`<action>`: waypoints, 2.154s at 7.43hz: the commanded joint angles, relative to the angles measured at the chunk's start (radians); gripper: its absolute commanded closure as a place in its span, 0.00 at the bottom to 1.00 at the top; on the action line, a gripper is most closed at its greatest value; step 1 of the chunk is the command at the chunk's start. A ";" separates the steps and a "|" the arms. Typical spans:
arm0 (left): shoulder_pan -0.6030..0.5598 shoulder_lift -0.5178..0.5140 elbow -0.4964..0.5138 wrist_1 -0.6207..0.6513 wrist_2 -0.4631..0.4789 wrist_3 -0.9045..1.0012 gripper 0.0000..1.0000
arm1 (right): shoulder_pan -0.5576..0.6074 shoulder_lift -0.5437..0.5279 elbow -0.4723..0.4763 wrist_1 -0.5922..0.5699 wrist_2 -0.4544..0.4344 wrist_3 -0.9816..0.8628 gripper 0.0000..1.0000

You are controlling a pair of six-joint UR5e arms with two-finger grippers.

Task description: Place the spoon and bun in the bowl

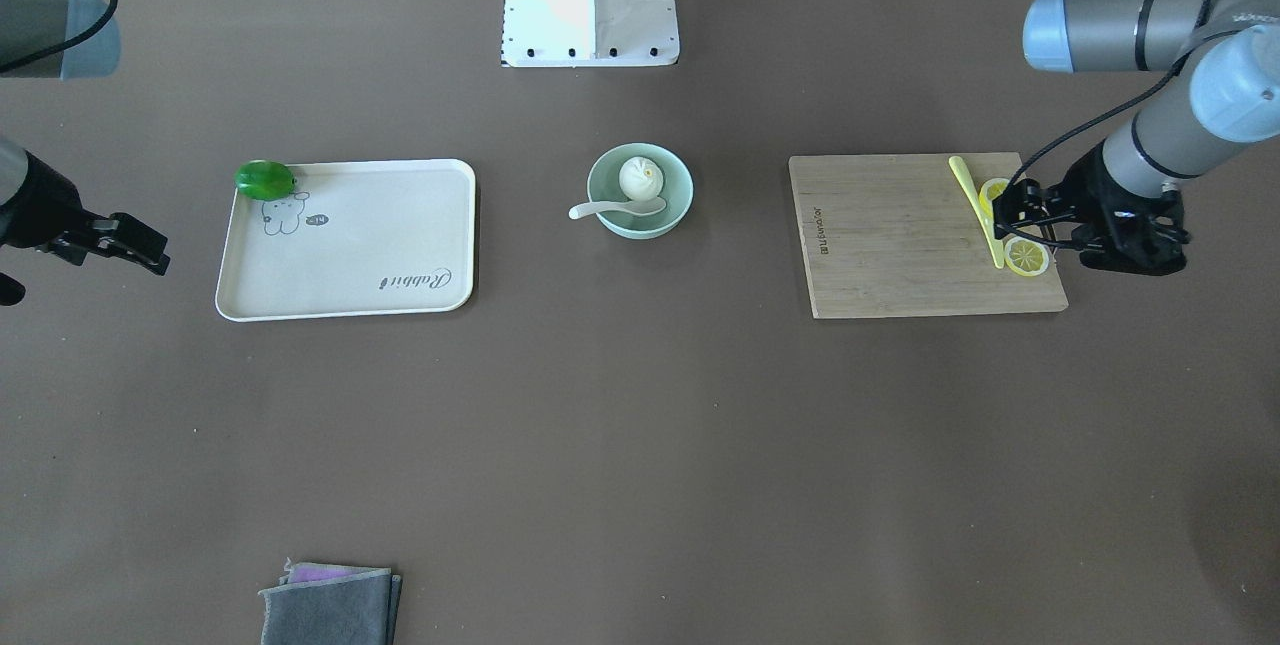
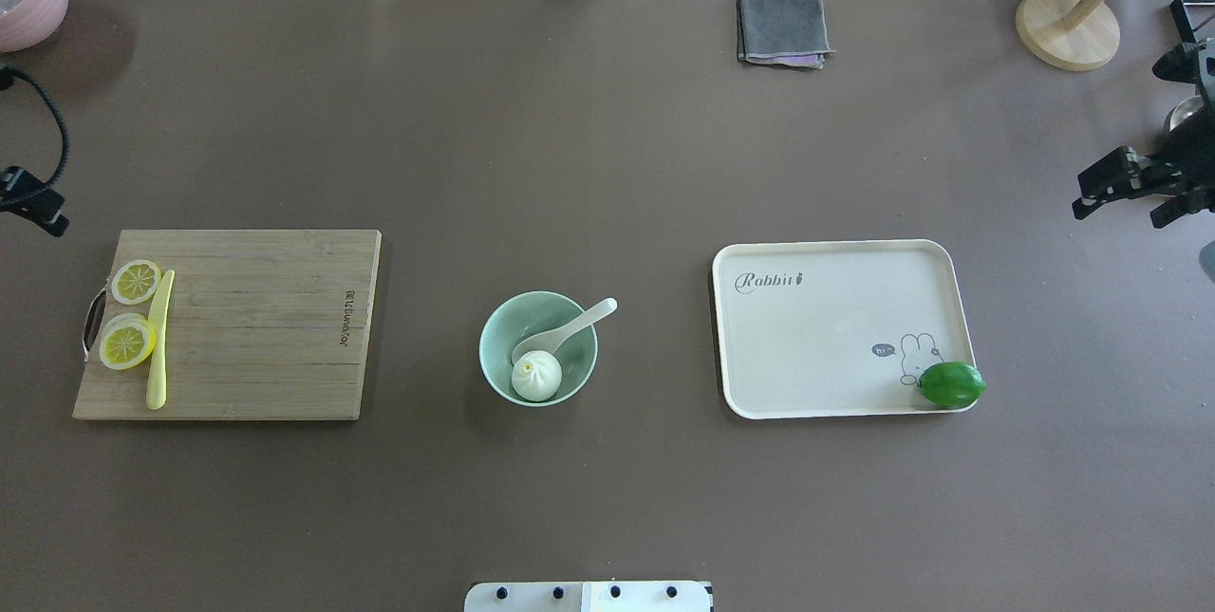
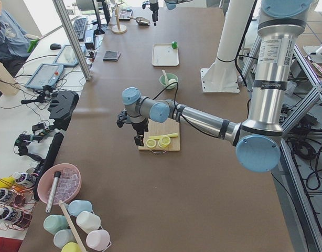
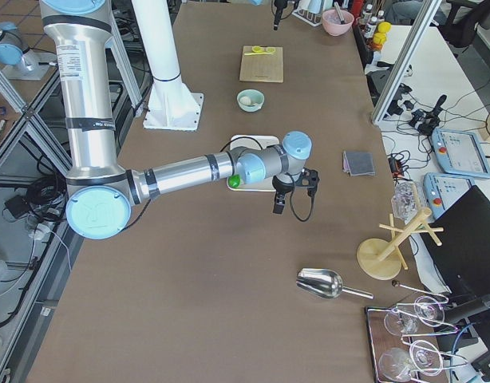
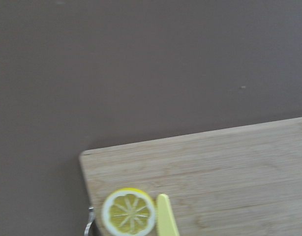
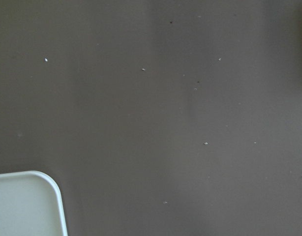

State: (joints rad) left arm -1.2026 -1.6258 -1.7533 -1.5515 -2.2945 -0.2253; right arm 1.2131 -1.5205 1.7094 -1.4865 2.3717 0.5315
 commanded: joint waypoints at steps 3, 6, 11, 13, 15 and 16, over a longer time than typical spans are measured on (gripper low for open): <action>-0.163 0.052 0.069 0.060 0.007 0.294 0.02 | 0.129 -0.099 -0.089 0.002 0.055 -0.261 0.00; -0.193 0.072 0.071 0.071 0.000 0.284 0.02 | 0.144 -0.098 -0.089 -0.001 0.060 -0.295 0.00; -0.193 0.052 0.077 0.062 0.004 0.173 0.02 | 0.170 -0.090 -0.126 0.002 0.095 -0.300 0.00; -0.193 0.050 0.071 0.062 0.003 0.165 0.02 | 0.172 -0.086 -0.122 0.002 0.089 -0.292 0.00; -0.196 0.050 0.066 0.064 0.003 0.165 0.02 | 0.174 -0.086 -0.126 0.002 0.083 -0.288 0.00; -0.196 0.050 0.066 0.062 0.003 0.165 0.02 | 0.181 -0.089 -0.125 0.003 0.083 -0.288 0.00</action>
State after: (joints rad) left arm -1.3981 -1.5753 -1.6864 -1.4884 -2.2917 -0.0593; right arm 1.3880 -1.6069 1.5840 -1.4845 2.4554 0.2429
